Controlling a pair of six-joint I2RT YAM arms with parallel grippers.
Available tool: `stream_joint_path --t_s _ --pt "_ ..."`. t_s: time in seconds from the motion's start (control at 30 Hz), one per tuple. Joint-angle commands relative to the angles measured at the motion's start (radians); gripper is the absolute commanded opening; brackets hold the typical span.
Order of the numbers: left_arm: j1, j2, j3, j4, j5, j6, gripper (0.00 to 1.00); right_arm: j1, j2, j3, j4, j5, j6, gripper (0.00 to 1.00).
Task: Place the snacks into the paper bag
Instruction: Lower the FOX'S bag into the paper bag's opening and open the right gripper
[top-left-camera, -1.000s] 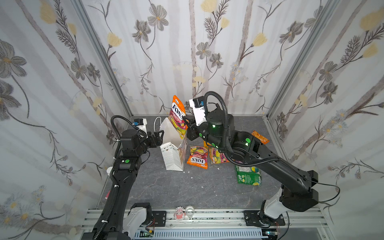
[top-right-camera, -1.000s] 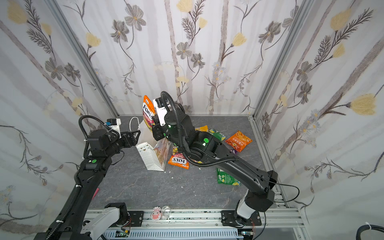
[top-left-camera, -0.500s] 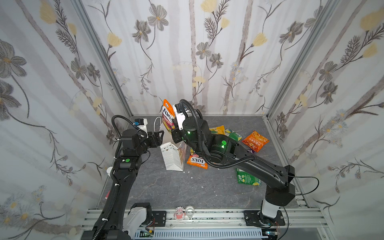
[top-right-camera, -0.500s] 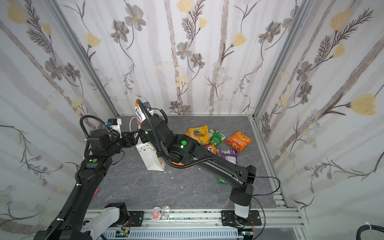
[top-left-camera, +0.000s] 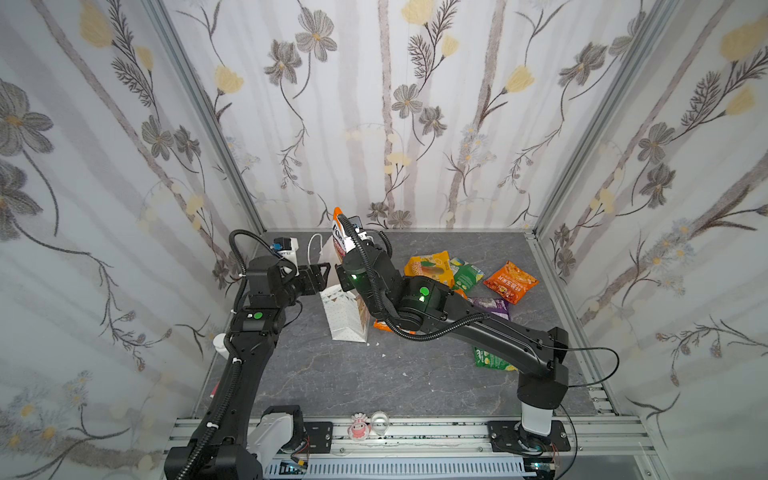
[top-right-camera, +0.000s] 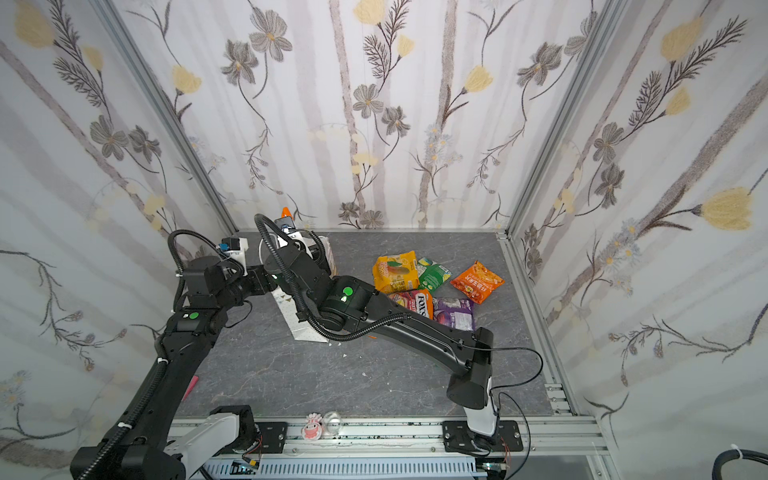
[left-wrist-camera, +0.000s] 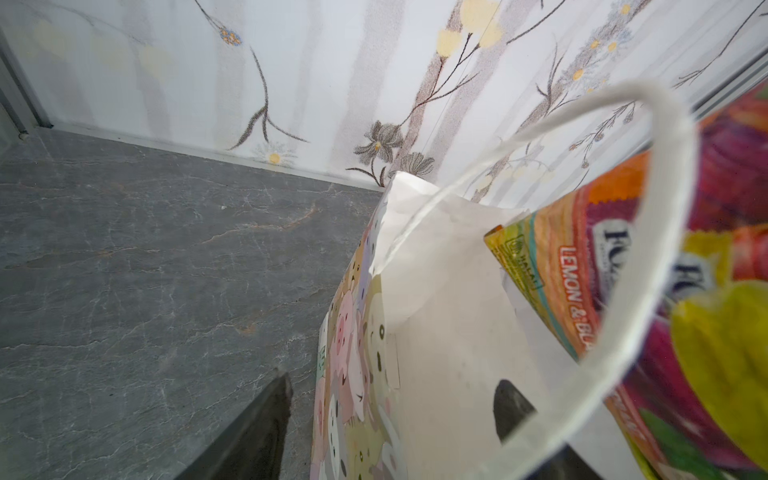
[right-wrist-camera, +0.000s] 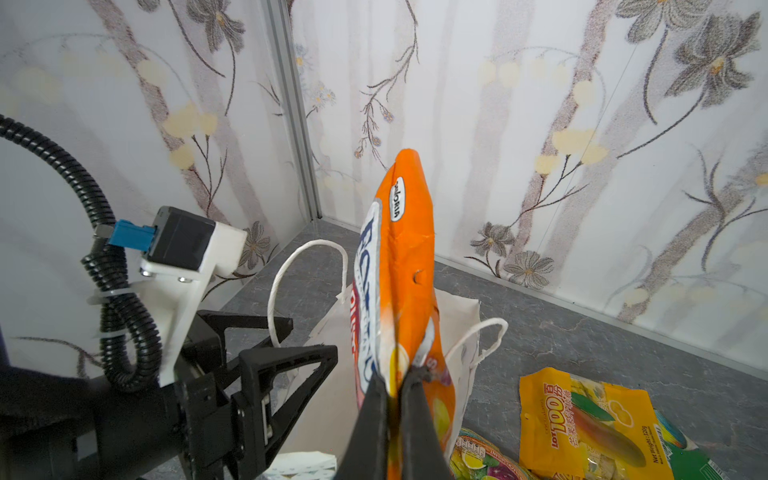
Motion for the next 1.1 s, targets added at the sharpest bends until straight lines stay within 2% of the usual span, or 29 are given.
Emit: stream_joint_path --t_s 0.0,0.4,0.57,0.67,0.8,1.07 --pt "-0.001 0.016 0.007 0.008 0.038 -0.020 0.77 0.001 0.008 0.013 0.020 0.059 0.015 0.00" --pt "-0.001 0.047 0.023 -0.040 -0.004 -0.003 0.76 0.004 0.035 0.018 -0.066 0.111 0.036 0.00" --pt "-0.001 0.055 0.029 -0.048 -0.002 0.000 0.76 0.004 0.052 0.018 -0.084 0.095 0.065 0.00" --pt "-0.001 0.048 0.024 -0.042 0.000 0.002 0.76 -0.001 0.065 0.018 -0.084 0.065 0.071 0.00" --pt "-0.002 0.047 0.025 -0.045 -0.005 0.002 0.76 -0.019 0.073 0.018 -0.082 -0.030 0.091 0.00" --pt "-0.001 0.045 0.027 -0.050 -0.011 0.007 0.76 -0.057 0.102 0.018 -0.093 -0.105 0.123 0.00"
